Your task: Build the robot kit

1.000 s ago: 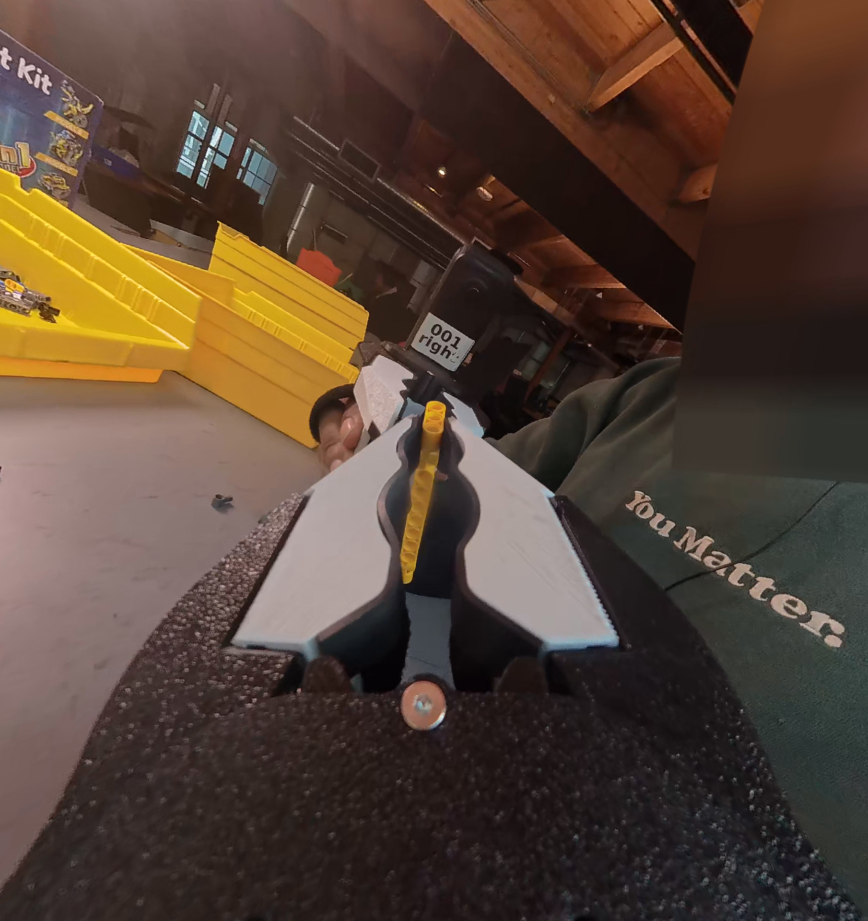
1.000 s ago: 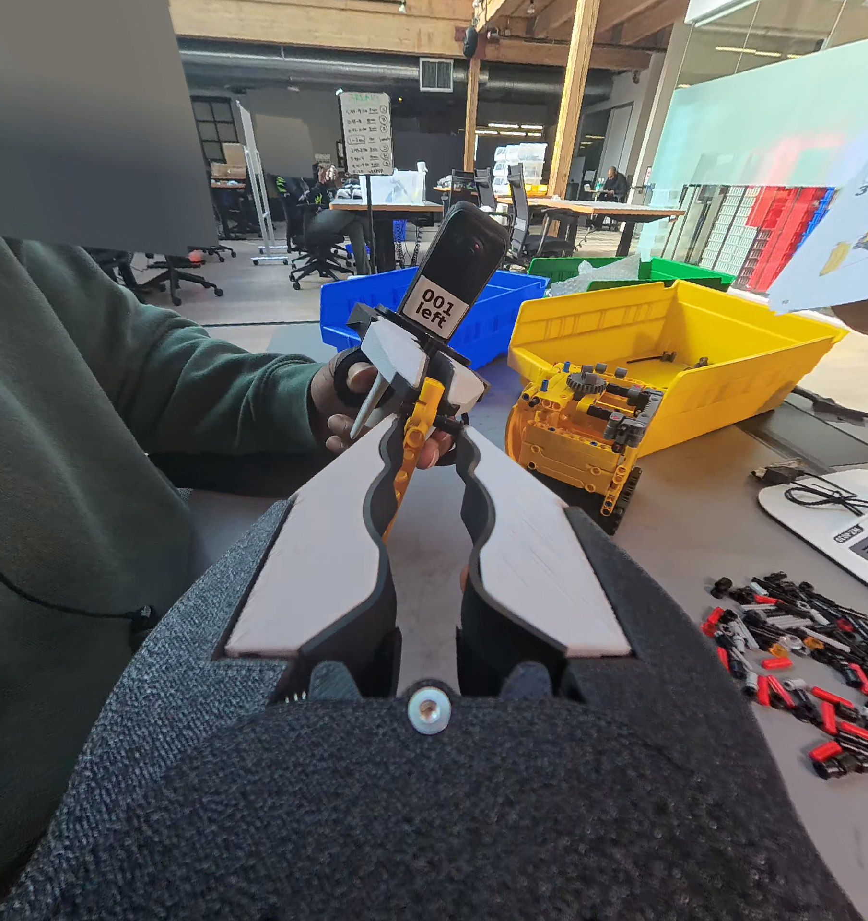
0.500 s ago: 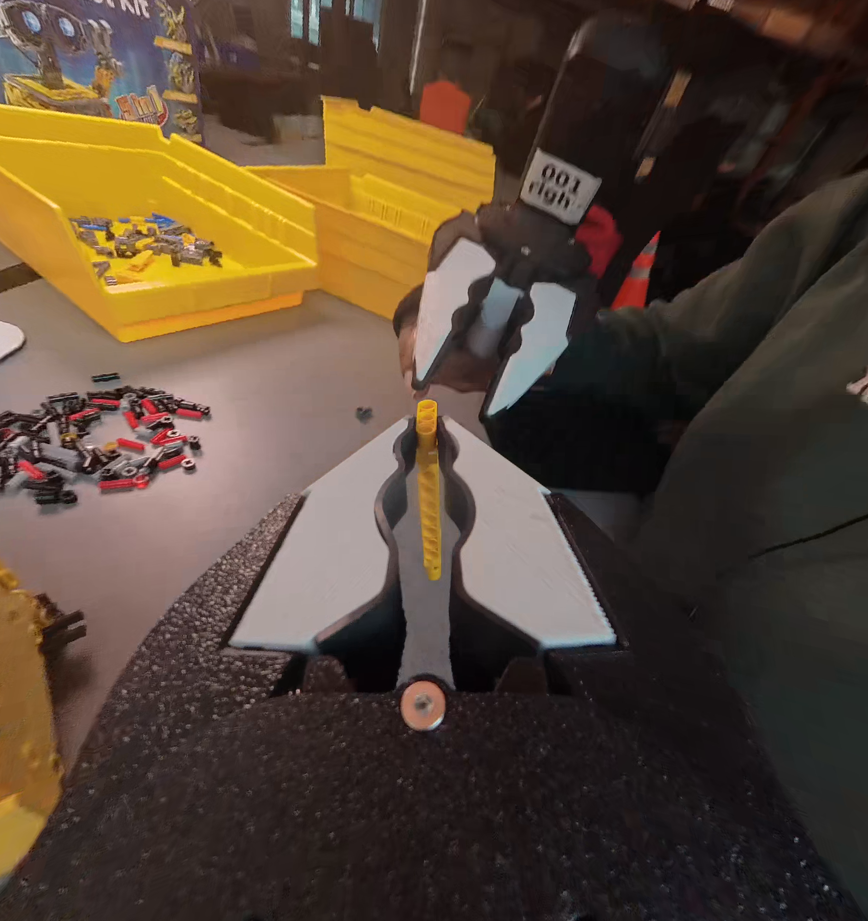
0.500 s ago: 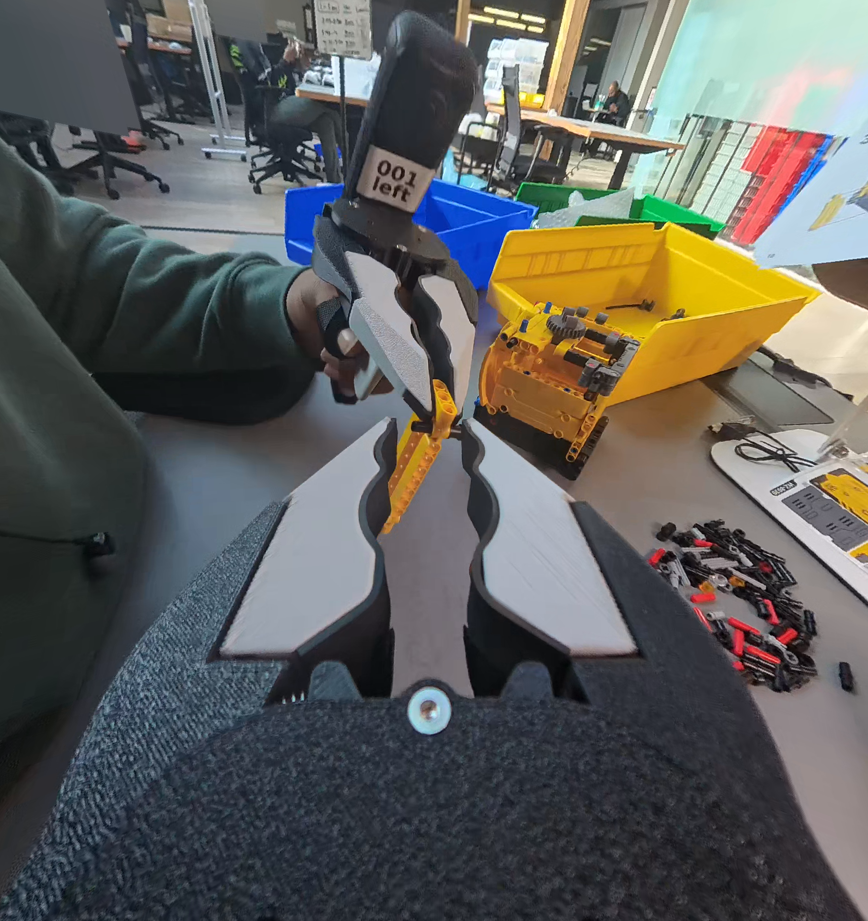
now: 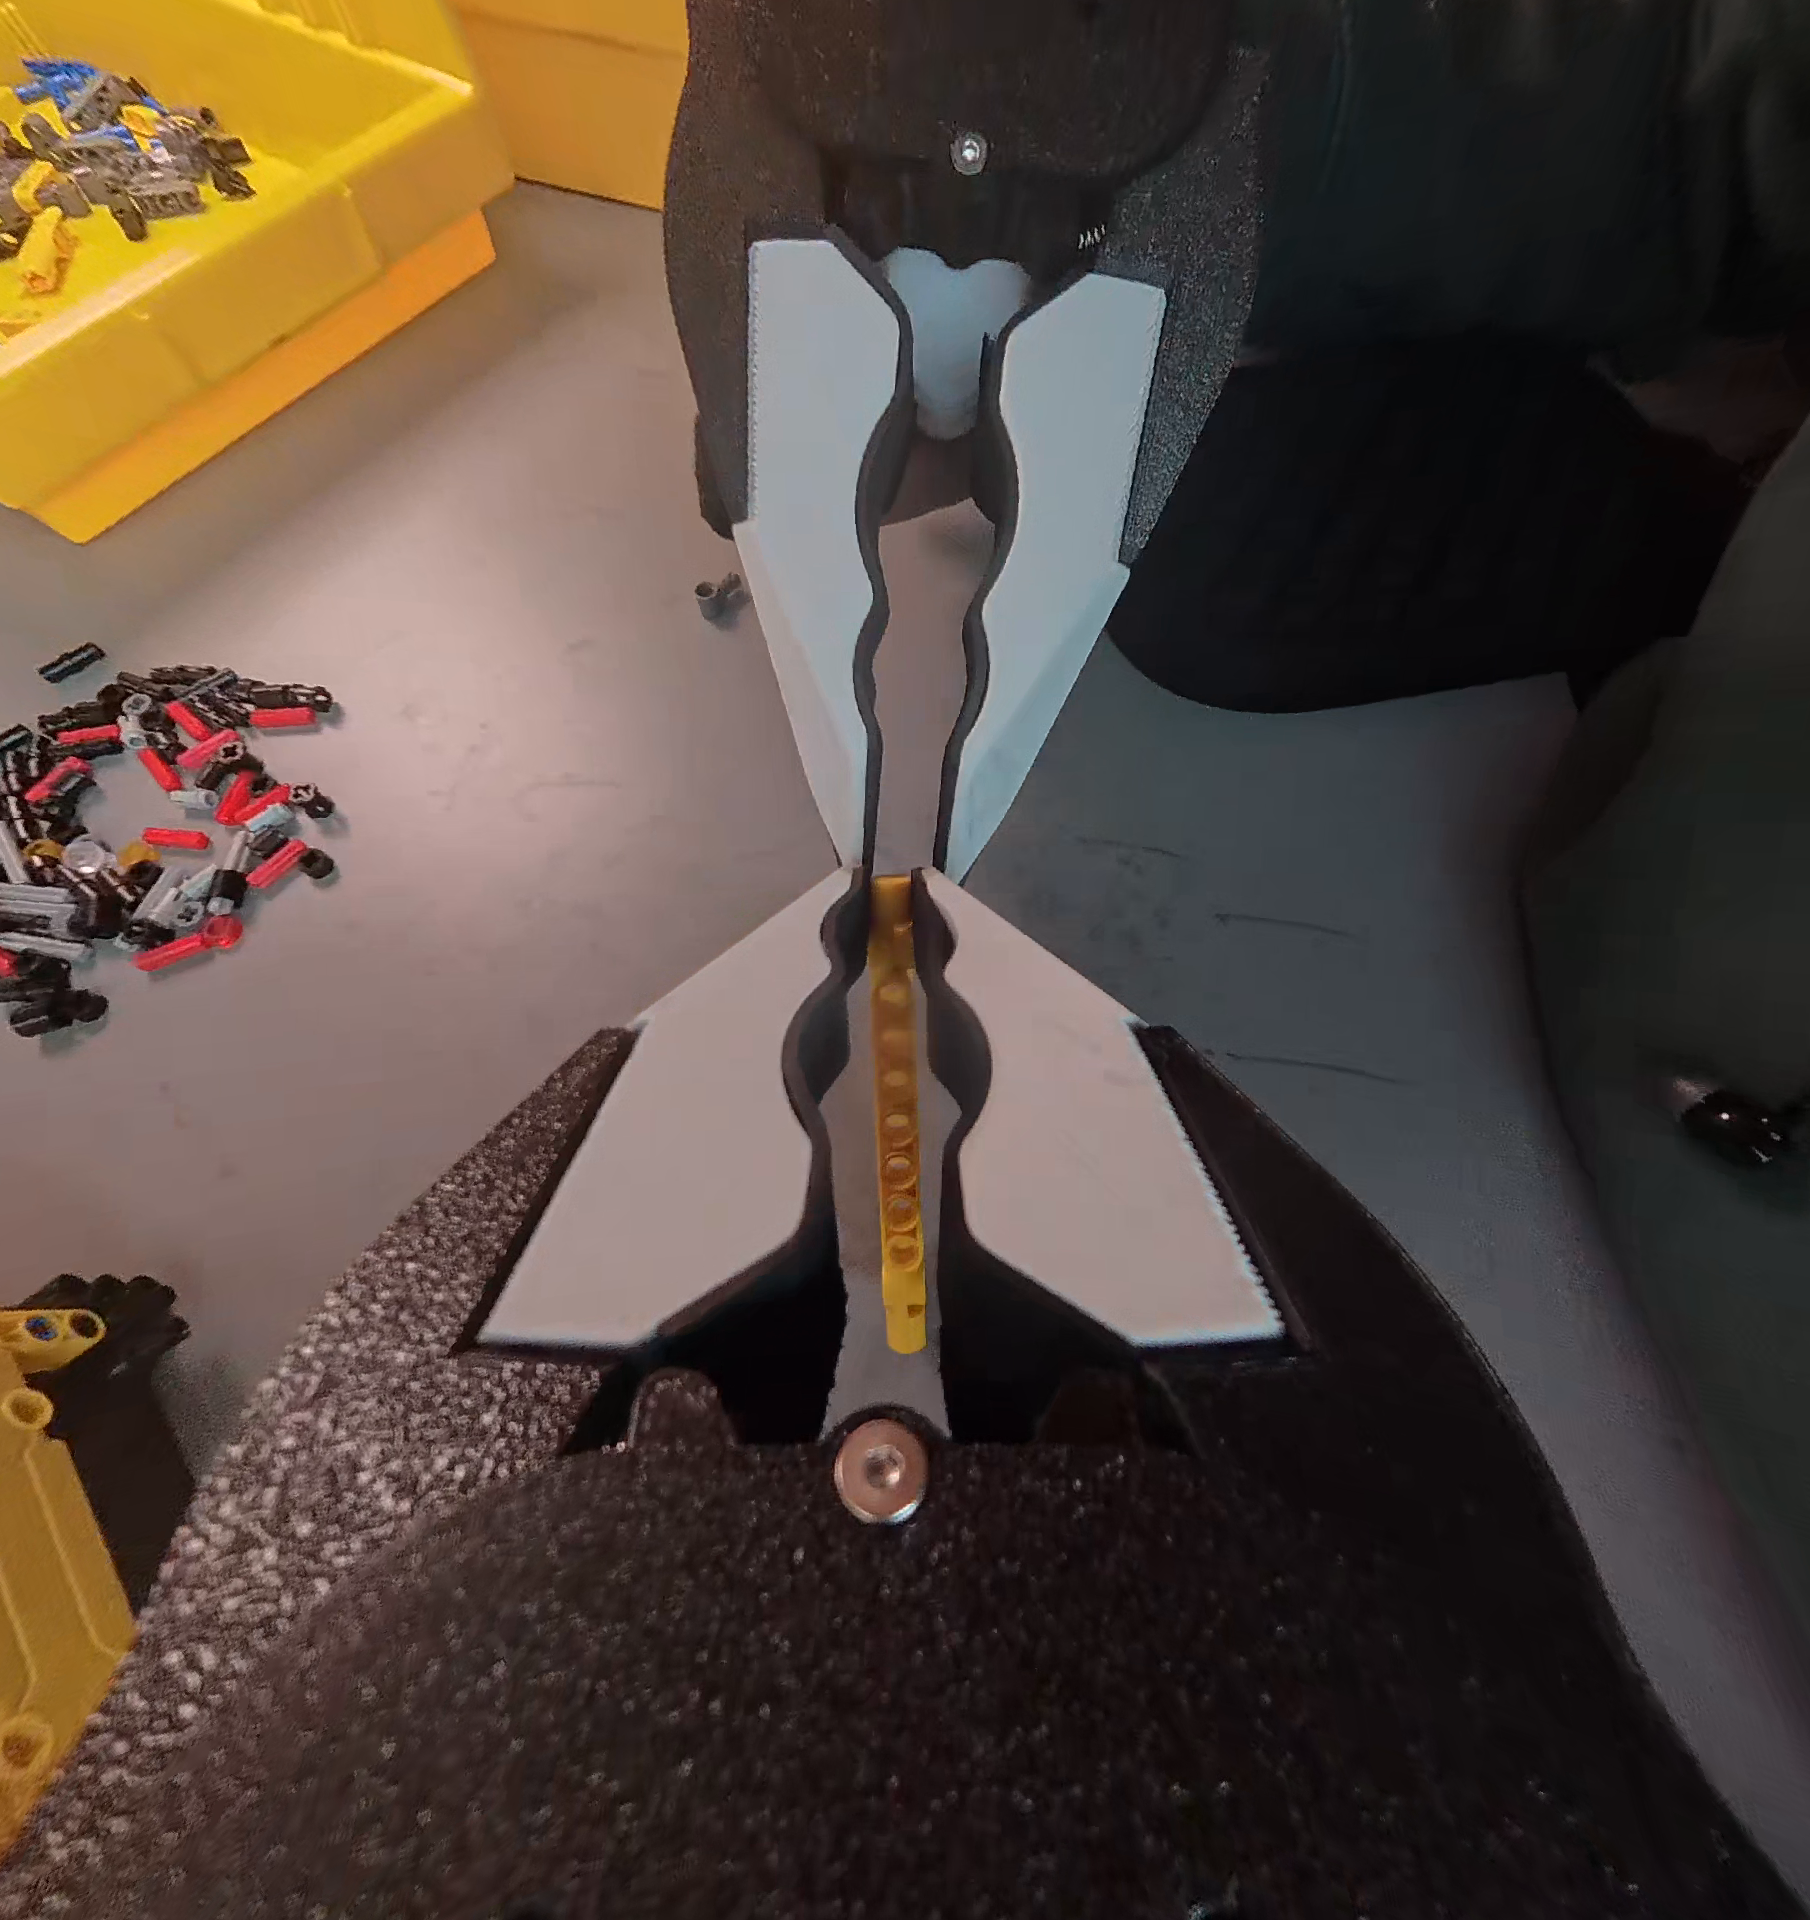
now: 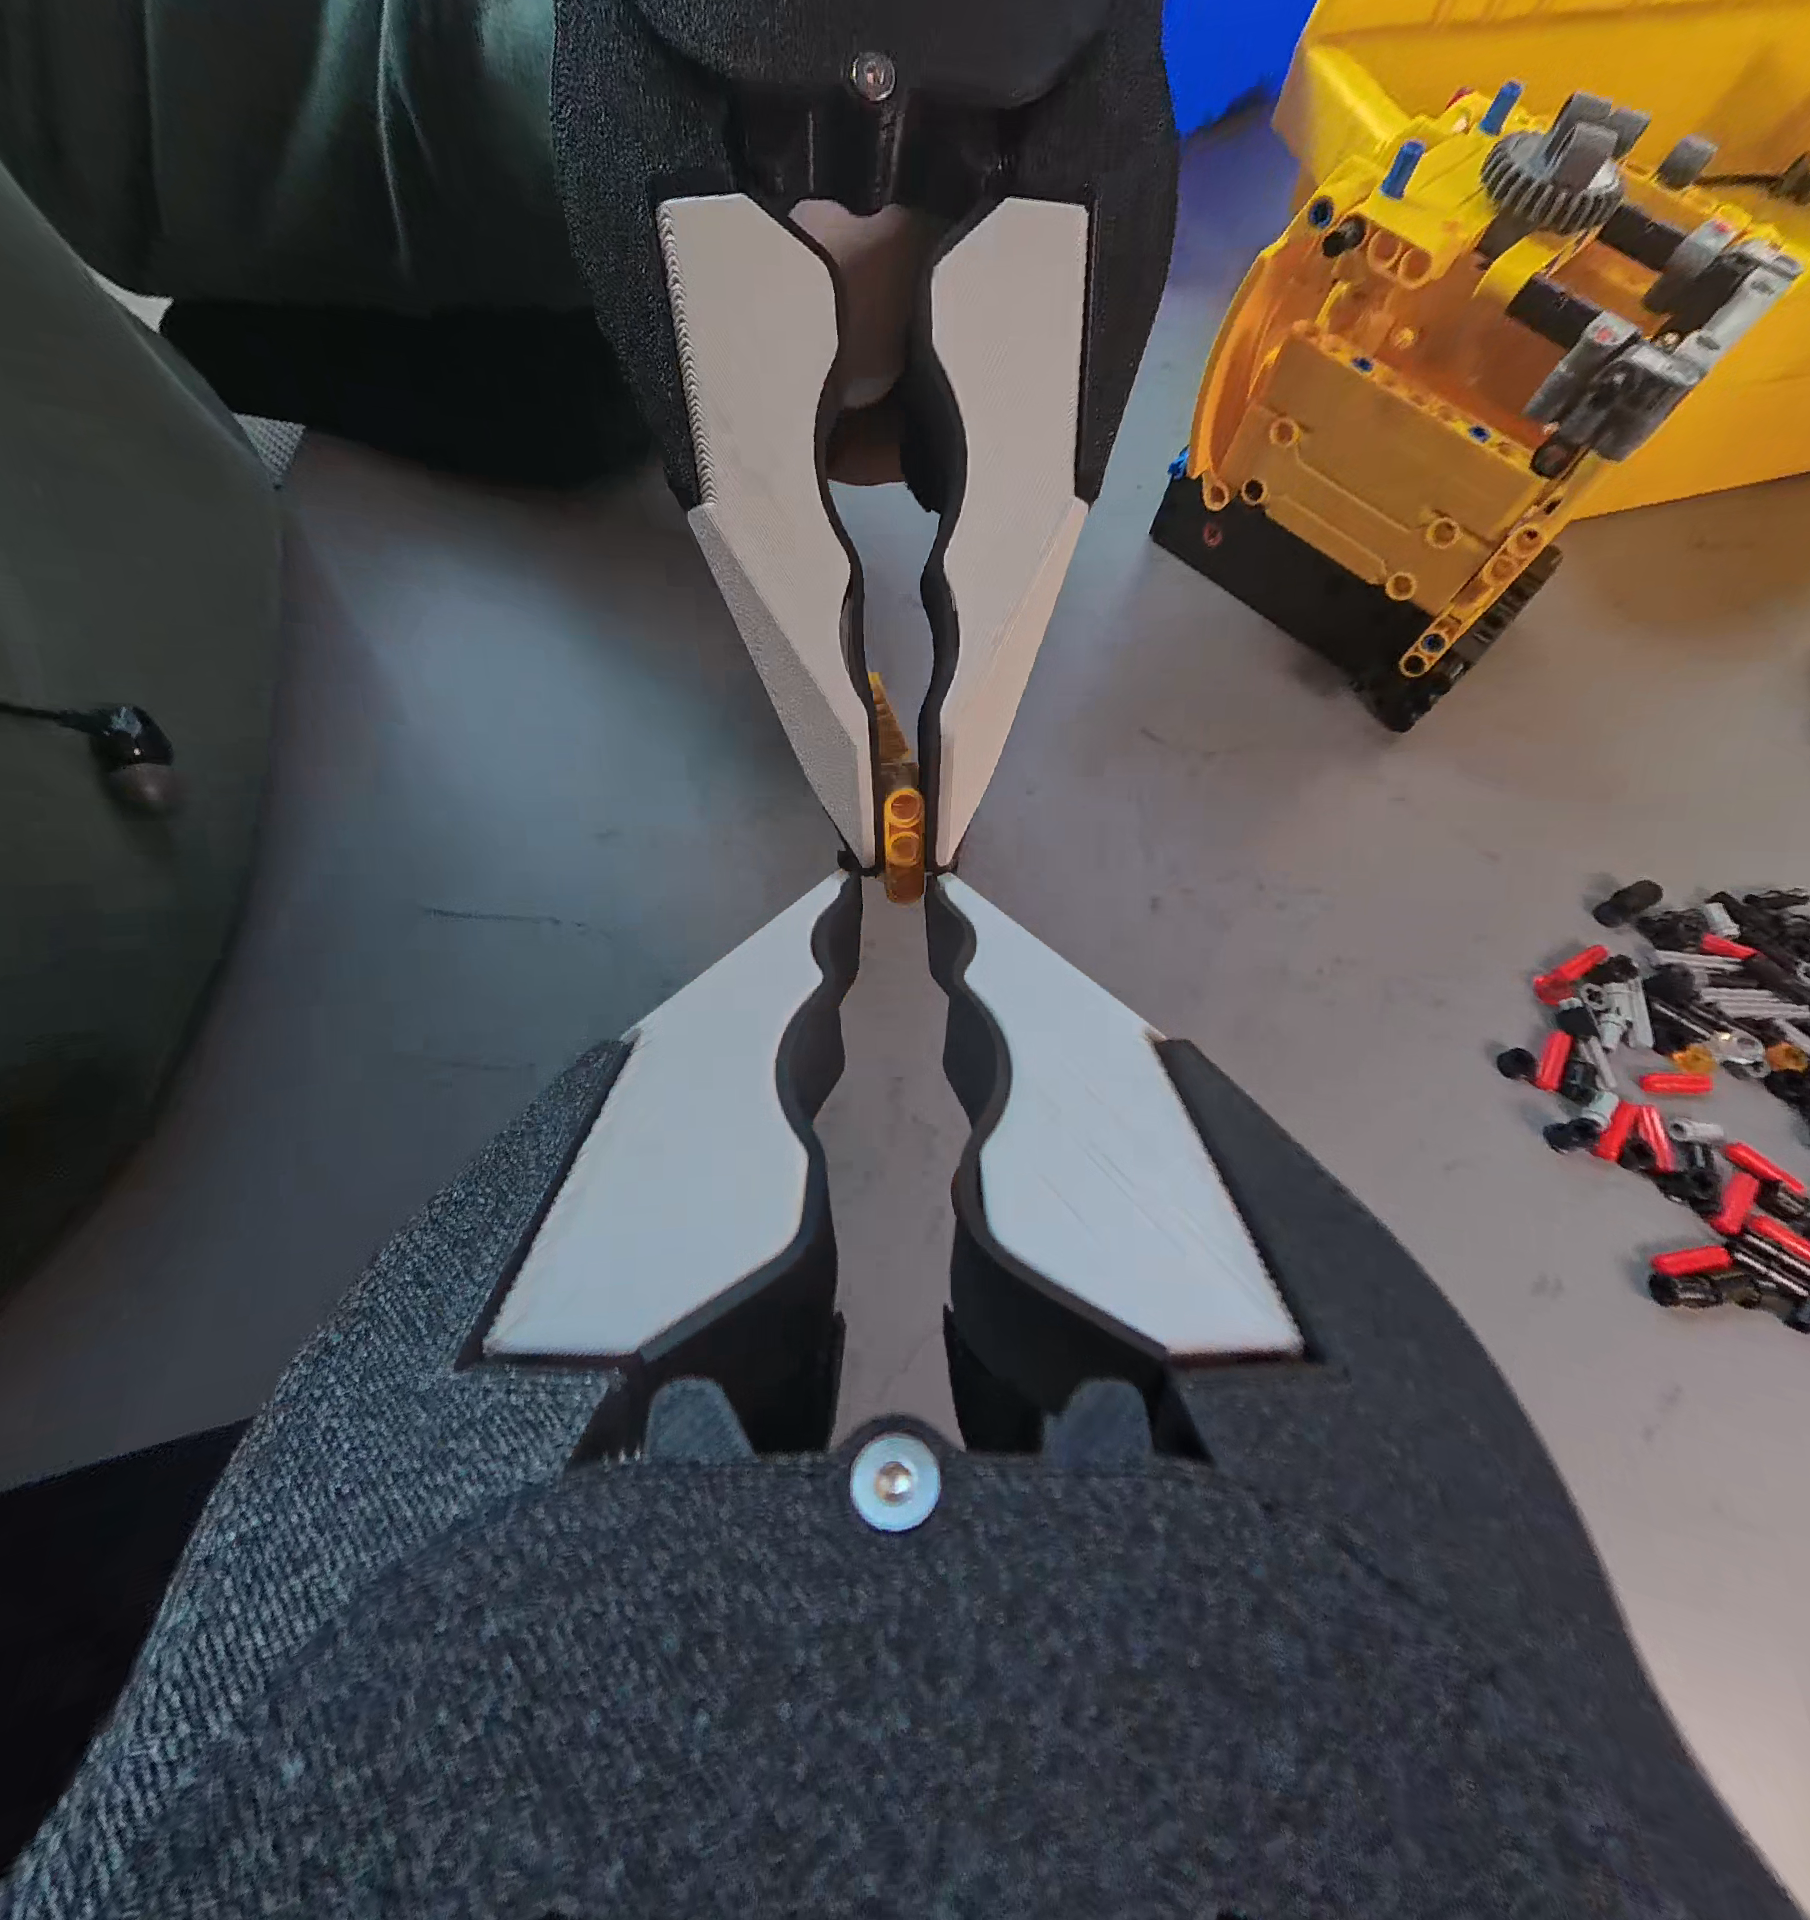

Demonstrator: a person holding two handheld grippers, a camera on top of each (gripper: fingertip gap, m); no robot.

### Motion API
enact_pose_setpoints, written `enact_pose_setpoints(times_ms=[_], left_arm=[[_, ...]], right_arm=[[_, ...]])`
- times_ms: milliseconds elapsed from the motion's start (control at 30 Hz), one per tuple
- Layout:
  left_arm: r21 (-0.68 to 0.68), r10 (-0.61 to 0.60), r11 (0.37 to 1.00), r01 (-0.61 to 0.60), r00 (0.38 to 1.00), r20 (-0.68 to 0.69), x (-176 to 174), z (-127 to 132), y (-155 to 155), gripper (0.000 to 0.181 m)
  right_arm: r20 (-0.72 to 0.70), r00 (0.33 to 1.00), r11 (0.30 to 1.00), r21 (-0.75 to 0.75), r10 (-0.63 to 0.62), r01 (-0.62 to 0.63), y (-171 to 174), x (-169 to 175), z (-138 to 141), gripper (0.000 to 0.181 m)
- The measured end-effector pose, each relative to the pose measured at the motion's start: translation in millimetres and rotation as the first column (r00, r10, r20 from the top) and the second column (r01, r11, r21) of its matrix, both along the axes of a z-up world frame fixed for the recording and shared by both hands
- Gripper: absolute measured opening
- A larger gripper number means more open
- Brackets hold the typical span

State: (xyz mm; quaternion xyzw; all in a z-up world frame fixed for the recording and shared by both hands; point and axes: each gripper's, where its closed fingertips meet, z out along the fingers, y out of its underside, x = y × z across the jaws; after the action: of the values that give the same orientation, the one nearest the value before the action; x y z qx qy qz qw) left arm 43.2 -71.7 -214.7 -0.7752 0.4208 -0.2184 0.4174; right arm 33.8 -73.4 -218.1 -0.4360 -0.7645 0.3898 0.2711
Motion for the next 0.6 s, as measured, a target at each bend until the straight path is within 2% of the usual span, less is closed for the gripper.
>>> enact_pose_setpoints(times_ms=[133, 267, 600], left_arm=[[-0.05, -0.033, 0.998, 0.033, 0.999, 0.002, 9, -17, 2, 0.007], [-0.072, -0.052, 0.996, 0.049, 0.998, -0.04, 15, -32, 2, 0.006], [-0.087, -0.06, 0.995, 0.055, 0.997, -0.057, 16, -40, 1, 0.009]], right_arm=[[0.054, 0.998, 1.0, -0.028, 0.014, -0.012, 3, 8, -19, 0.005], [0.113, 0.993, 0.999, 0.036, 0.025, -0.029, 5, 14, -34, 0.003], [0.14, 0.99, 0.999, 0.03, 0.017, -0.022, 9, 18, -38, 0.012]])
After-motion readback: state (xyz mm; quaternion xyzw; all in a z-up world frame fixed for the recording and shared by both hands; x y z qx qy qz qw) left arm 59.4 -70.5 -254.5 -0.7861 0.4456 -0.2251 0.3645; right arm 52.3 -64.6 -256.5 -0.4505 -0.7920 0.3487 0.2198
